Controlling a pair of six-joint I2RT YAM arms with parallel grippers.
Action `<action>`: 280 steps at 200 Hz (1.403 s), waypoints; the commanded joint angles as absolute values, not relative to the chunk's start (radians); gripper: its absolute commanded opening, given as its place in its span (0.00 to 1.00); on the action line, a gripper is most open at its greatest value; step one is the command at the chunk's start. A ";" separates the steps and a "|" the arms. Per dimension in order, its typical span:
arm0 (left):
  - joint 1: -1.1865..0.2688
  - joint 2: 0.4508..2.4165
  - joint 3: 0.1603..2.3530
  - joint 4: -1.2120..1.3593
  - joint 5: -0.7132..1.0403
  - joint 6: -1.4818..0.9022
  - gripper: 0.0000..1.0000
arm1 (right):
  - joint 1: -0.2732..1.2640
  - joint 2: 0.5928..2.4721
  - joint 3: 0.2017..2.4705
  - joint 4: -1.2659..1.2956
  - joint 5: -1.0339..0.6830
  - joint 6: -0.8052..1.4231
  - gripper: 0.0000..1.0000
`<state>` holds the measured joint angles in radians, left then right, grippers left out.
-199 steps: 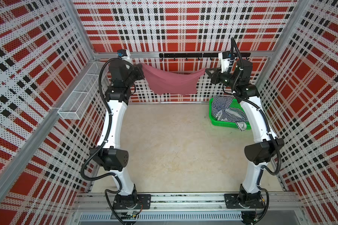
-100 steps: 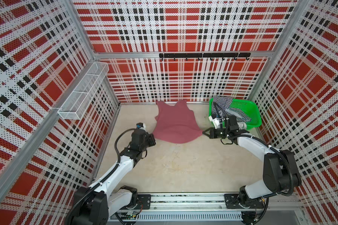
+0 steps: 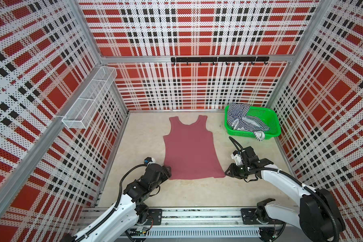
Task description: Fold and stack the tank tops
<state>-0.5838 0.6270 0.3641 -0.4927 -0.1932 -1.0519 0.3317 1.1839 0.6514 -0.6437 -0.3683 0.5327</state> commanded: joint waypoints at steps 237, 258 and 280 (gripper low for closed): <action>-0.038 1.913 0.805 0.347 0.263 -0.674 0.54 | 0.422 2.020 1.286 -0.427 0.045 0.399 0.33; -0.054 1.666 0.568 0.369 0.172 -0.721 0.54 | 0.410 2.095 1.484 -0.469 0.037 0.305 0.33; -0.087 1.352 0.417 0.245 0.020 -0.760 0.56 | 0.403 2.124 1.662 -0.512 0.011 0.231 0.34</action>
